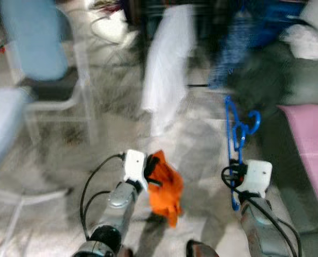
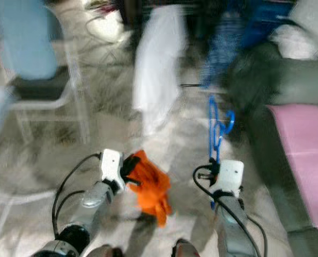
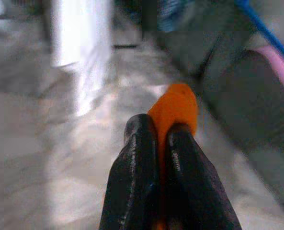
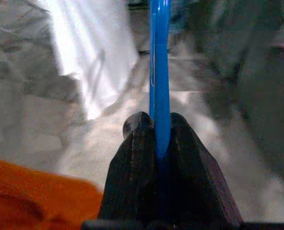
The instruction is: Hang hanger
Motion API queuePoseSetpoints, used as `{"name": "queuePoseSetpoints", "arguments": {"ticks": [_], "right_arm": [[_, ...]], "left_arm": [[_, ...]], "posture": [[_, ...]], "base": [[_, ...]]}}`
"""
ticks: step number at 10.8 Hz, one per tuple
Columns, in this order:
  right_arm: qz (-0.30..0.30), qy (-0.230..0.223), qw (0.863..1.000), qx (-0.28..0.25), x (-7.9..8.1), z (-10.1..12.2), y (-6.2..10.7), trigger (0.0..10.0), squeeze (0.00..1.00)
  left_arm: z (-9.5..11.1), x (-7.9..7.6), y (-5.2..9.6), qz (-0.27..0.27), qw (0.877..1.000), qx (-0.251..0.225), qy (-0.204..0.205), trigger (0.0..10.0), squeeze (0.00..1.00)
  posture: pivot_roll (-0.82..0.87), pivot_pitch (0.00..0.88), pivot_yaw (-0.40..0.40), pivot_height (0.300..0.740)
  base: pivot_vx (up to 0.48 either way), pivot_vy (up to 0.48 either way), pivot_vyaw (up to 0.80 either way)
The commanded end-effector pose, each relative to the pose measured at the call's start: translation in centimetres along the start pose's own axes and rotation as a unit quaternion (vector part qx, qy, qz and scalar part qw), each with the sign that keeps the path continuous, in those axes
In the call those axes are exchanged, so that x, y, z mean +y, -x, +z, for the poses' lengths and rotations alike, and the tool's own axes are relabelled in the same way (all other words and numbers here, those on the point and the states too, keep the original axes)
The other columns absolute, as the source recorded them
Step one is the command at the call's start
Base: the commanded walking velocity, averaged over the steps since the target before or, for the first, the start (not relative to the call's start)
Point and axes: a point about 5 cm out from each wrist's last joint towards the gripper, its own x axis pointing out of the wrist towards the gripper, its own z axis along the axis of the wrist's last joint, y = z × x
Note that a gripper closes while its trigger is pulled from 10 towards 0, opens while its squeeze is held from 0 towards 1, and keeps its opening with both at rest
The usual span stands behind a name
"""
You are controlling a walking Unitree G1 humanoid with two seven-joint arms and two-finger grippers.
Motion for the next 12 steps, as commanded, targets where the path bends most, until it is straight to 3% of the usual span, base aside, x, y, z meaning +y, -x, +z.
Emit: {"name": "queuePoseSetpoints", "arguments": {"ticks": [1,4,7,10,11,12], "right_arm": [[-0.002,0.005,1.0,0.0,-0.3,0.0,0.2,10.0,0.0],[0.016,0.027,0.999,0.006,0.2,-0.5,0.5,10.0,0.0],[0.024,0.038,0.999,0.008,0.4,-0.7,0.6,10.0,0.0],[0.02,0.039,0.999,0.006,0.4,-0.7,0.7,10.0,0.0],[0.054,0.061,0.997,0.009,0.9,-1.0,1.1,10.0,0.0],[0.09,0.088,0.992,0.014,1.2,-1.1,1.4,10.0,0.0]], "left_arm": [[0.1,-0.3,-0.1,-0.005,1.0,-0.003,-0.001,10.0,0.0],[0.4,-0.1,0.1,-0.005,1.0,-0.016,-0.006,10.0,0.0],[2.1,0.4,-0.7,0.004,0.999,-0.039,-0.018,10.0,0.0],[2.7,0.5,-0.8,-0.018,0.998,-0.049,-0.025,10.0,0.0],[2.8,0.1,-0.8,-0.04,0.998,-0.054,-0.016,10.0,0.0],[3.7,0.3,-1.0,-0.048,0.995,-0.072,-0.05,10.0,0.0]], "posture": [[-0.18,0.177,0.053,0.74],[-0.18,0.187,0.053,0.74],[-0.17,0.197,0.055,0.74],[-0.18,0.2,0.076,0.74],[-0.18,0.201,0.076,0.74],[-0.18,0.203,0.076,0.74]], "base": [[0.0,0.0,0.0],[0.0,0.0,0.0],[0.0,0.0,0.0],[0.0,0.0,0.0],[0.0,0.0,0.0],[0.0,0.0,0.0]]}}
